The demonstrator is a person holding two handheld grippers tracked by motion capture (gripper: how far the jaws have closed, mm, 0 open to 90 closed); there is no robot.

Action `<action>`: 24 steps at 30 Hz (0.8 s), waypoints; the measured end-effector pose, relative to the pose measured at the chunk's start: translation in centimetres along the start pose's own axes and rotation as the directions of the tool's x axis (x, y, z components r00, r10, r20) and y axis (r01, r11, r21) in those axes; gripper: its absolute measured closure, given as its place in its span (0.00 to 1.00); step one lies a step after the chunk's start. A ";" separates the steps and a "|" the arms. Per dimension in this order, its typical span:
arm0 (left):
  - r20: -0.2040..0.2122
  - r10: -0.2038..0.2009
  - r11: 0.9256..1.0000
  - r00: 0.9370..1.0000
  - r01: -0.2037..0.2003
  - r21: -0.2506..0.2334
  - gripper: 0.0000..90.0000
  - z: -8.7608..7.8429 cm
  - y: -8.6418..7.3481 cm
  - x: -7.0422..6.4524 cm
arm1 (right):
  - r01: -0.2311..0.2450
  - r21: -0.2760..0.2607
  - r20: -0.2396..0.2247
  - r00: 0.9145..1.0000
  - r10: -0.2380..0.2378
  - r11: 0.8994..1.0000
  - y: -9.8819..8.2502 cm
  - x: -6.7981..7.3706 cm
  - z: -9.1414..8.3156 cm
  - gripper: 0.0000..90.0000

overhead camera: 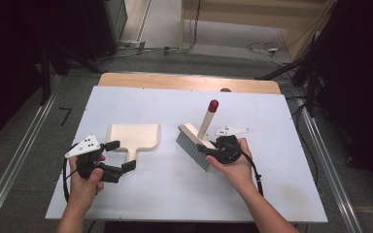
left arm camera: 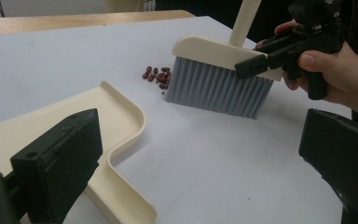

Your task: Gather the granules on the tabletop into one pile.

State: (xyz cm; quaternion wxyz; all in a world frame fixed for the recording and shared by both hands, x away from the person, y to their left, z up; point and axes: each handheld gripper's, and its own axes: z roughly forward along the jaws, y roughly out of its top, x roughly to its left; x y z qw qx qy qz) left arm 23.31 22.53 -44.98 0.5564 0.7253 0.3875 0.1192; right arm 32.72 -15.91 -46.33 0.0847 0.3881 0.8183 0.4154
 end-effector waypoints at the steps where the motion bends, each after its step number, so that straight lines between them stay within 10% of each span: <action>1: -0.002 0.000 1.000 1.000 0.000 0.002 0.00 0.0 0.0 0.0 | -0.003 -0.002 0.006 1.000 0.003 1.000 0.0 -0.2 0.0 0.73; 15: -0.003 -0.016 1.000 1.000 0.016 -0.025 0.00 -0.5 0.1 0.4 | -0.008 -0.050 0.001 1.000 0.008 0.999 1.3 0.9 -0.7 0.73; 24: -0.001 -0.016 0.999 1.000 0.016 -0.030 0.00 -0.4 0.2 0.3 | -0.094 -0.072 0.055 0.994 0.098 0.993 3.1 3.4 3.8 0.73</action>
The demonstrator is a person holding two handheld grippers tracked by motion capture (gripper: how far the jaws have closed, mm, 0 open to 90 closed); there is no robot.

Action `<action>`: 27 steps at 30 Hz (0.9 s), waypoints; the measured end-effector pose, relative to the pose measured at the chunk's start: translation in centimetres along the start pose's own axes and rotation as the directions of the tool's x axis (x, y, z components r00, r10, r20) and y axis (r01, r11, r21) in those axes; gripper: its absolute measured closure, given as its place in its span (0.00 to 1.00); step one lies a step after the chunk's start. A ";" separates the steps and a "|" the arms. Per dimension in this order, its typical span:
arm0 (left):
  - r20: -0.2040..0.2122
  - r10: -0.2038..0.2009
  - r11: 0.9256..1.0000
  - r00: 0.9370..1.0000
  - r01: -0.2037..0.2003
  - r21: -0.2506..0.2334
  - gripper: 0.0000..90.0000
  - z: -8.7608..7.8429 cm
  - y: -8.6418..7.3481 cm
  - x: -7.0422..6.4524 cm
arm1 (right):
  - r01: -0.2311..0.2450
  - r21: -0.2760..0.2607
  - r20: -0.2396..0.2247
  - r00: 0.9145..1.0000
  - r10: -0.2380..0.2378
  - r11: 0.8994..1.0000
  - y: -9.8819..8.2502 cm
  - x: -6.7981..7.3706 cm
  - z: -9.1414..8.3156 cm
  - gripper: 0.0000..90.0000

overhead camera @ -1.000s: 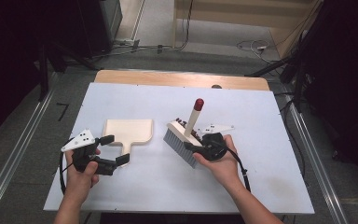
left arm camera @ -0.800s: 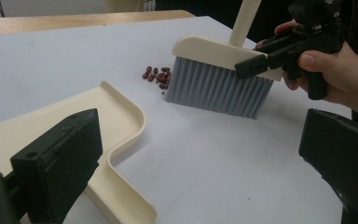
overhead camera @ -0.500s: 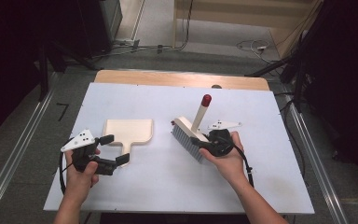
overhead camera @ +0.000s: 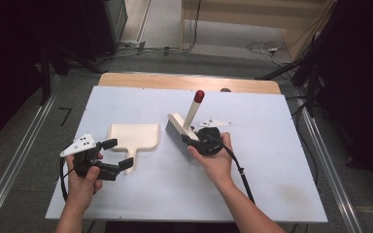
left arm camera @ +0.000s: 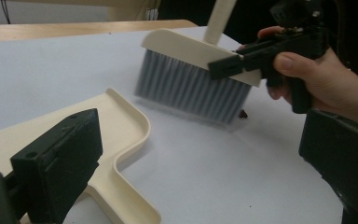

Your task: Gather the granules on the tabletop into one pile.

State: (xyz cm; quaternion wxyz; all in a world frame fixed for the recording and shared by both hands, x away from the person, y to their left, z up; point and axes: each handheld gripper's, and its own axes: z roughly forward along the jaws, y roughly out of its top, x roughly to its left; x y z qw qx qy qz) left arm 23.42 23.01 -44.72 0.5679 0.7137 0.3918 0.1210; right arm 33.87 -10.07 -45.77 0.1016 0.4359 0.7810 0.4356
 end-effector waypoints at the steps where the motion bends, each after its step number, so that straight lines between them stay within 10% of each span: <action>1: 0.003 0.003 1.000 1.000 -0.003 0.001 0.00 0.0 0.0 0.0 | -0.033 -0.009 0.009 0.999 0.033 0.999 0.3 0.1 0.7 0.73; 9: 0.005 -0.002 1.000 1.000 0.002 0.001 0.00 0.1 -0.1 0.0 | -0.116 -0.011 0.095 0.989 0.116 0.993 1.1 -0.3 2.8 0.73; 27: 0.014 0.002 1.000 1.000 -0.003 0.027 0.00 0.9 -0.3 -0.2 | -0.166 -0.067 0.191 0.966 0.176 0.984 -0.9 -4.5 -0.9 0.73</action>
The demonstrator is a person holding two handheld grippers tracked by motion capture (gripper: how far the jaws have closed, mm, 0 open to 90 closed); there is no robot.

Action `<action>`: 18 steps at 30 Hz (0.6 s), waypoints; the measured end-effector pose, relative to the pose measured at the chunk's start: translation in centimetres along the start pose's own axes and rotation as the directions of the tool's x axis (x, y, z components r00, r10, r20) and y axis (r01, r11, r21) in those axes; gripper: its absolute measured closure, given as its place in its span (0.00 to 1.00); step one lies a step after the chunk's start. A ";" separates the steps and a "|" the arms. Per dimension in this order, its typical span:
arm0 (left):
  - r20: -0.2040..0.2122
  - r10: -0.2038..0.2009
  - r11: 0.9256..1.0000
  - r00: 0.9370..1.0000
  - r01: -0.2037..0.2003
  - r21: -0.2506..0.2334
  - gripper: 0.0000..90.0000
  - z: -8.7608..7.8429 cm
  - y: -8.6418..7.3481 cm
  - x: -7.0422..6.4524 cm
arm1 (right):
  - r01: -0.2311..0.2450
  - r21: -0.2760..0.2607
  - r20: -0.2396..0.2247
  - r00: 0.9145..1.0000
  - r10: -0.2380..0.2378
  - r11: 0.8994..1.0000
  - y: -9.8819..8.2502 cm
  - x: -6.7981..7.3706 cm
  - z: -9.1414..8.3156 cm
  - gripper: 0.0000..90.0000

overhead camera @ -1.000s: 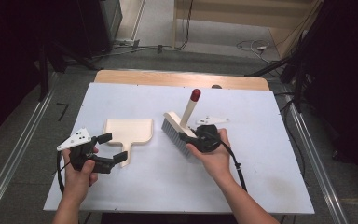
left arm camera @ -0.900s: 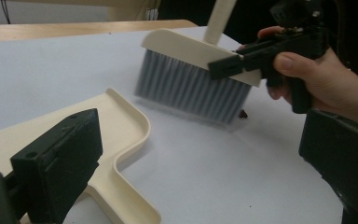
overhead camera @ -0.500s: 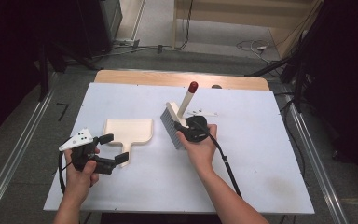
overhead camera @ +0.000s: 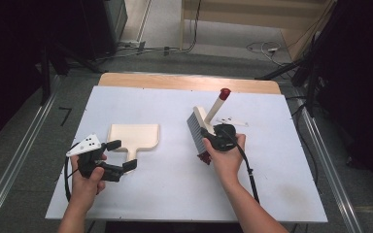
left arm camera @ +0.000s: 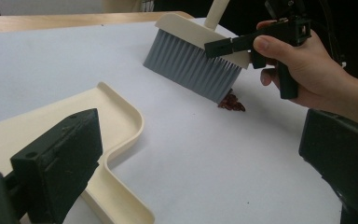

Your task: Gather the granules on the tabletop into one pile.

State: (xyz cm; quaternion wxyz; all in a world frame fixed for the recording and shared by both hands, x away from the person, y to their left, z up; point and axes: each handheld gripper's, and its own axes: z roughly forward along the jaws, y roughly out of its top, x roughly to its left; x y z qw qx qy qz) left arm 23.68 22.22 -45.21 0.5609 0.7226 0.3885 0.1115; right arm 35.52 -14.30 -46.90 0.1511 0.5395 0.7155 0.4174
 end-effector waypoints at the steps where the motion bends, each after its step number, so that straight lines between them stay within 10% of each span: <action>1: 0.001 0.000 1.000 1.000 0.000 0.001 0.00 0.0 0.0 0.0 | -0.008 -0.001 0.005 1.000 0.008 1.000 0.0 -0.3 -0.2 0.73; 6: 0.002 0.002 1.000 1.000 -0.002 0.003 0.00 0.1 0.0 -0.1 | -0.034 -0.011 0.003 0.999 0.034 0.999 -0.1 -1.4 -0.6 0.73; 11: 0.003 0.003 1.000 1.000 -0.003 0.006 0.00 0.2 0.0 0.0 | 0.014 -0.066 -0.139 0.990 -0.024 0.998 0.6 -1.3 -1.2 0.73; 15: 0.001 -0.001 1.000 1.000 0.001 0.011 0.00 0.2 -0.1 0.0 | 0.157 -0.098 -0.253 0.951 -0.178 0.983 2.2 -0.9 -2.9 0.73; 18: 0.000 -0.004 1.000 1.000 0.004 0.010 0.00 0.1 -0.1 0.1 | 0.321 -0.106 -0.288 0.896 -0.339 0.941 2.6 -1.1 -4.2 0.73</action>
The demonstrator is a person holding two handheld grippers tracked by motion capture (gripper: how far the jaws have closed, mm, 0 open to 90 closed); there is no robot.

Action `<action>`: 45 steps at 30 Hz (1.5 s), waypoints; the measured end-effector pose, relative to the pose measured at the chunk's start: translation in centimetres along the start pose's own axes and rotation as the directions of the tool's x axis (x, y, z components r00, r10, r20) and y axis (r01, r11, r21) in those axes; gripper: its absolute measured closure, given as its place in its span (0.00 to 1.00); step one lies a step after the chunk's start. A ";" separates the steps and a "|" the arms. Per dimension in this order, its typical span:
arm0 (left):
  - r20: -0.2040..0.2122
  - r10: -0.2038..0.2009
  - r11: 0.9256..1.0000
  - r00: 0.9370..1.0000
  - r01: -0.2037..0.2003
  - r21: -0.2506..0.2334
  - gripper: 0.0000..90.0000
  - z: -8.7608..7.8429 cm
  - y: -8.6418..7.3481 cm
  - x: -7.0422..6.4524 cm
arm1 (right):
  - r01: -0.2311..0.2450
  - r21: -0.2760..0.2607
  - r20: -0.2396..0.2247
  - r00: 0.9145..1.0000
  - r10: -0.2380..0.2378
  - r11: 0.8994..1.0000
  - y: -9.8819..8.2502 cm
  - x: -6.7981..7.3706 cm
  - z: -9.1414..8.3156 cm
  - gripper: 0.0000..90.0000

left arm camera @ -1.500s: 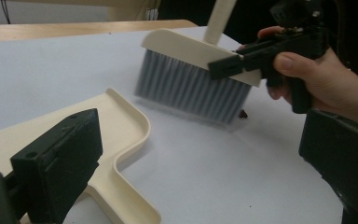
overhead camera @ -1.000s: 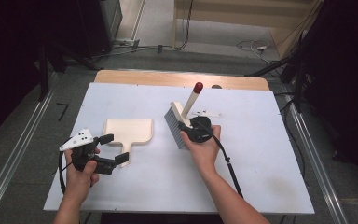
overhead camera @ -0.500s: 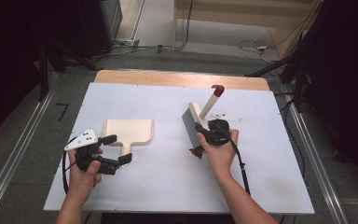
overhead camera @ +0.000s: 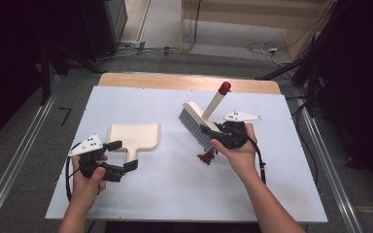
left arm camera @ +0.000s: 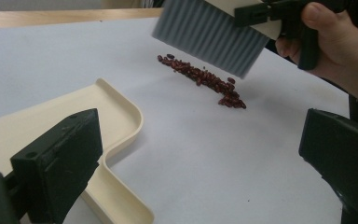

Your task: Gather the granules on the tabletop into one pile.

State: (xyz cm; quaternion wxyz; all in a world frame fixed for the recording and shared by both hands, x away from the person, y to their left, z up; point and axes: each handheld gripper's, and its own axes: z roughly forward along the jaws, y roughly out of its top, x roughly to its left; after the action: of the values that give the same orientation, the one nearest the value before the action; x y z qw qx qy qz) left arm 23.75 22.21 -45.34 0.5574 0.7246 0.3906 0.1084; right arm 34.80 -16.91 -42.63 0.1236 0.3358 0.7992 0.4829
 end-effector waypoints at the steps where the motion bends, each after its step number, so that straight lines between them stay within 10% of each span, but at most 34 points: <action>1: -0.001 0.000 1.000 1.000 0.000 -0.001 0.00 0.0 0.0 0.0 | 0.046 0.020 -0.017 0.999 -0.046 0.999 -0.1 0.0 -0.4 0.73; 4: -0.003 -0.002 1.000 1.000 0.002 -0.004 0.00 -0.1 0.0 0.0 | 0.179 0.064 -0.094 0.981 -0.172 0.982 -1.0 -0.6 -1.4 0.73; 10: -0.004 -0.001 1.000 1.000 0.001 -0.005 0.00 -0.1 0.1 0.0 | 0.295 0.079 -0.288 0.921 -0.261 0.952 -3.6 -1.5 -3.6 0.73; 17: -0.008 -0.001 1.000 1.000 0.001 -0.004 0.00 0.0 0.1 0.0 | 0.378 0.090 -0.338 0.882 -0.329 0.921 -5.6 -2.3 -2.6 0.73; 45: -0.010 0.005 1.000 1.000 -0.004 0.006 0.00 0.2 0.1 0.0 | 0.317 0.095 -0.267 0.922 -0.282 0.944 -2.2 -7.4 2.1 0.73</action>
State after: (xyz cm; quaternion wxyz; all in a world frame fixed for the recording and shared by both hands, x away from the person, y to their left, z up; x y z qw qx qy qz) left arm 23.92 22.09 -45.38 0.5531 0.7265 0.3921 0.1122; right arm 40.46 -20.95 -46.50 0.0714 0.1539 0.8815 0.4407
